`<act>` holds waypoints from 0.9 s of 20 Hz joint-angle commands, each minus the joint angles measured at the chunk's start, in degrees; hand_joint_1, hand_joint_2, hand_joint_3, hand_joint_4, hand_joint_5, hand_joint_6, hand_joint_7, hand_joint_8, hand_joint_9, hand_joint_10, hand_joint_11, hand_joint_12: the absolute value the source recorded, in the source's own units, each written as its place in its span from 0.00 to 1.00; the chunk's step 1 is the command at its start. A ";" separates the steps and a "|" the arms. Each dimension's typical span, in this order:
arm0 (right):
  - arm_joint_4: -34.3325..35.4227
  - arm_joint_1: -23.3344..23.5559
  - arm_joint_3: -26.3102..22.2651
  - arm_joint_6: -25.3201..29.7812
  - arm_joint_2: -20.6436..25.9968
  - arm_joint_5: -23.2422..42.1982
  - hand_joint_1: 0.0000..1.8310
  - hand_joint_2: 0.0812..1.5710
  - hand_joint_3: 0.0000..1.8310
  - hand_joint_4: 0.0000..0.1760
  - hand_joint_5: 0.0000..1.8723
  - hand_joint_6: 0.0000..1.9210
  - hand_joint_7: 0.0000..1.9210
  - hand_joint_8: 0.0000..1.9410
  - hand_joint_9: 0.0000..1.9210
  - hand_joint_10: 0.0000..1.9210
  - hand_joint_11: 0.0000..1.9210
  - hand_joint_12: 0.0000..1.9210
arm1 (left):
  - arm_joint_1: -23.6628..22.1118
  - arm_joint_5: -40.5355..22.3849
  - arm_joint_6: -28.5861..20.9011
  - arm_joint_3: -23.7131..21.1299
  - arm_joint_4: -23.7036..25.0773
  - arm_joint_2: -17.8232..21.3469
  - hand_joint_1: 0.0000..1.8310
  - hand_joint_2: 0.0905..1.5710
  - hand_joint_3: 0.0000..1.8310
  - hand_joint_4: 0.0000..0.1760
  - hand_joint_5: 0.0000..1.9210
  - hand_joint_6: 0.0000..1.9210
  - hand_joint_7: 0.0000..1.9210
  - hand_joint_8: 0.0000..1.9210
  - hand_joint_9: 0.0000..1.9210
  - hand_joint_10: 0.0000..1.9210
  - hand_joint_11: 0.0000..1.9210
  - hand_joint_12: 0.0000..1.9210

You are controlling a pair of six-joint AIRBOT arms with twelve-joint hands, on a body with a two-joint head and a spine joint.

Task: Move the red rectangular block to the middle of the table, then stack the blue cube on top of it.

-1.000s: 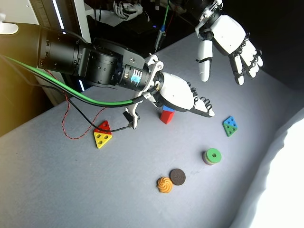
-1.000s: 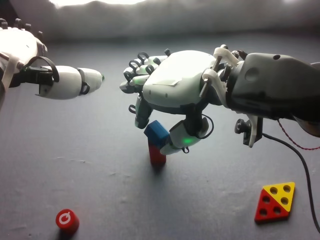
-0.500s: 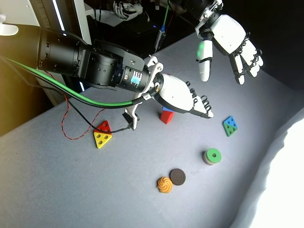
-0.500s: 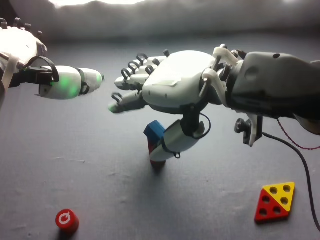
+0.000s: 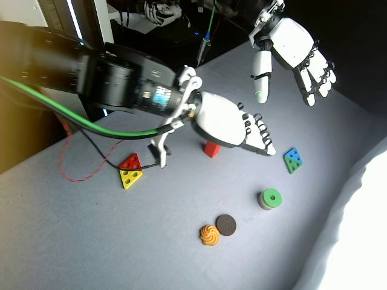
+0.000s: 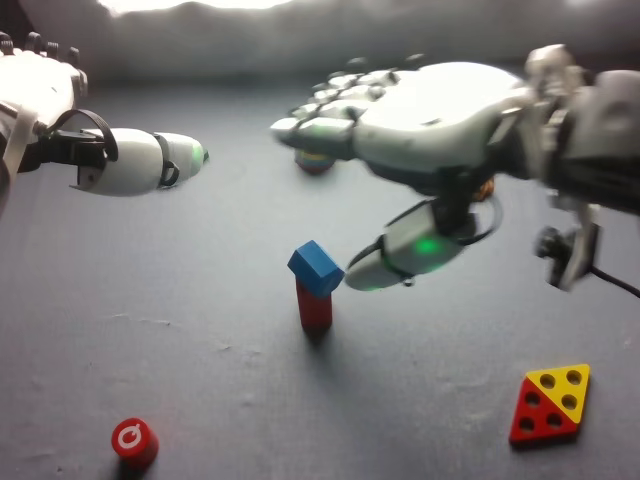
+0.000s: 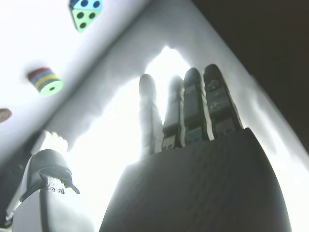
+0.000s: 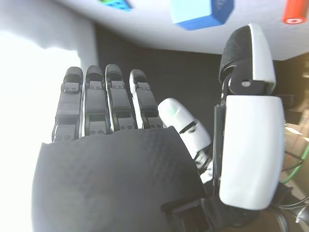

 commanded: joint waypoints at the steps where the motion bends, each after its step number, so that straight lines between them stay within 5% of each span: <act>1: -0.97 0.40 -1.15 1.28 1.63 4.96 0.32 0.57 0.00 0.00 0.00 0.00 0.00 0.00 0.00 0.00 0.00 0.00 | -0.79 -2.52 0.12 0.04 4.91 0.49 0.03 0.59 0.00 0.00 0.05 0.00 0.03 0.00 0.01 0.00 0.00 0.00; 10: -1.01 -0.40 -11.66 2.94 17.32 9.24 0.33 0.57 0.00 0.00 0.00 0.00 0.00 0.00 0.00 0.00 0.00 0.00 | -0.78 -2.52 0.49 -0.06 4.43 0.46 0.01 0.61 0.00 0.00 0.03 0.00 0.03 0.01 0.01 0.00 0.00 0.00; 12: -4.09 -1.59 -14.46 8.20 20.99 14.67 0.31 0.55 0.00 0.00 0.00 0.00 0.00 0.00 0.00 0.00 0.00 0.00 | -0.88 -2.52 0.47 -0.17 4.32 0.46 0.01 0.61 0.00 0.00 0.03 0.00 0.03 0.00 0.01 0.00 0.00 0.00; 18: -7.68 -2.17 -13.63 9.33 23.73 7.11 0.22 0.60 0.01 0.00 0.00 0.00 0.00 0.00 0.00 0.00 0.00 0.00 | -2.05 -2.39 0.73 -0.63 4.05 0.89 0.00 0.71 0.00 0.00 0.04 0.00 0.04 0.00 0.04 0.00 0.03 0.02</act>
